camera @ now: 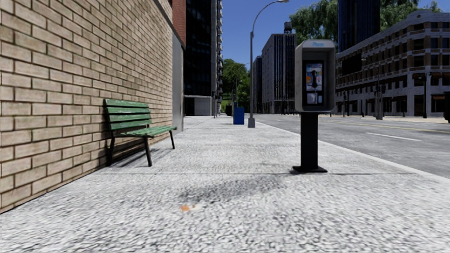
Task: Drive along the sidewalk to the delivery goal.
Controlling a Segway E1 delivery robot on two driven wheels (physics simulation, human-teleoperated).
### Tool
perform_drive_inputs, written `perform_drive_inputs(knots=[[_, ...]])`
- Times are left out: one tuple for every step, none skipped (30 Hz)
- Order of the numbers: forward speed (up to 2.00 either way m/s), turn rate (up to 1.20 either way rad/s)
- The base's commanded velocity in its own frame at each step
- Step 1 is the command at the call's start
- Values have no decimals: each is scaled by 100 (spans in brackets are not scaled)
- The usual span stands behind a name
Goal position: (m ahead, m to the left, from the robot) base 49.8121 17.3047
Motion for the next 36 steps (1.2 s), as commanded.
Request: perform_drive_inputs(knots=[[200, 0], [200, 0], [200, 0], [200, 0], [200, 0], [200, 0], [200, 0], [200, 0], [200, 0], [200, 0], [200, 0], [200, 0], [200, 0], [200, 0], [200, 0], [200, 0], [200, 0], [200, 0], [200, 0], [200, 0], [200, 3], [200, 10], [200, 10], [200, 15], [200, 18], [200, 20], [200, 20], [200, 21], [200, 21], [200, 21], [200, 21], [200, 19], [200, 12], [200, 12], [200, 8], [200, 7]])
